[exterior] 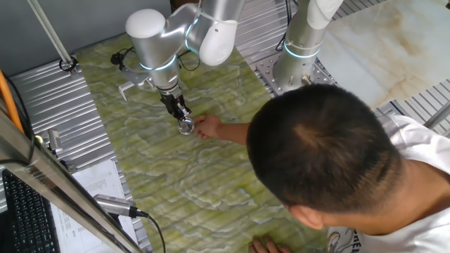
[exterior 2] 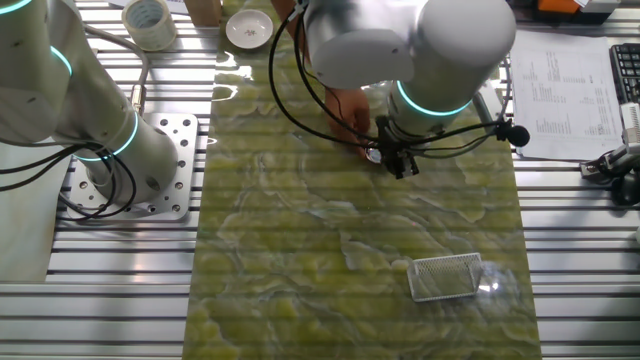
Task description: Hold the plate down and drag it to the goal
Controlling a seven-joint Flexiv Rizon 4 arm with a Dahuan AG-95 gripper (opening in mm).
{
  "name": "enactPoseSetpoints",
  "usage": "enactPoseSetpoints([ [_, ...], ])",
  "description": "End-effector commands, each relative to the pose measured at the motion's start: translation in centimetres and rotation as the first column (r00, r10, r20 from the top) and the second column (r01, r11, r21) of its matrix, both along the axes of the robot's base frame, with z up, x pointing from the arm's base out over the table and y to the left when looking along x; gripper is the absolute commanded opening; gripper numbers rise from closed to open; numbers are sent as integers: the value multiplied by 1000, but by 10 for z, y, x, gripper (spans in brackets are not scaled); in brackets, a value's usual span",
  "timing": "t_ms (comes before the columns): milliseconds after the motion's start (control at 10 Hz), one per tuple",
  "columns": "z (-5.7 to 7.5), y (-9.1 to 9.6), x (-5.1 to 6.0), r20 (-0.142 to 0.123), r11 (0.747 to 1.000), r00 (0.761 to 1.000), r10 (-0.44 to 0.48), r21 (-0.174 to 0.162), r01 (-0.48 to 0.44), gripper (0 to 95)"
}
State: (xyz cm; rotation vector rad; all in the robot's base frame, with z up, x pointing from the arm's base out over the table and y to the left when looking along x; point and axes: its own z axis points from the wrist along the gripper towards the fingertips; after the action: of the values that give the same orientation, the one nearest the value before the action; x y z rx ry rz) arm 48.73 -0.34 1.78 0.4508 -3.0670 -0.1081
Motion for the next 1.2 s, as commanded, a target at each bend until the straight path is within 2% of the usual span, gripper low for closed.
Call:
enactPoseSetpoints([
  [100,0,-5,2,0,1000,1000,3,5,-3,0],
  [300,4,-7,5,0,1000,1000,1,5,-1,0],
  [500,0,-10,6,17,999,1000,18,-28,-17,0],
  [600,-2,-12,6,22,999,1000,20,-27,-19,0],
  [800,1,-16,7,21,1000,1000,18,-5,-18,0],
  [900,2,-16,9,21,1000,1000,7,18,-7,0],
  [1200,3,-17,9,22,999,999,27,-21,-27,0],
])
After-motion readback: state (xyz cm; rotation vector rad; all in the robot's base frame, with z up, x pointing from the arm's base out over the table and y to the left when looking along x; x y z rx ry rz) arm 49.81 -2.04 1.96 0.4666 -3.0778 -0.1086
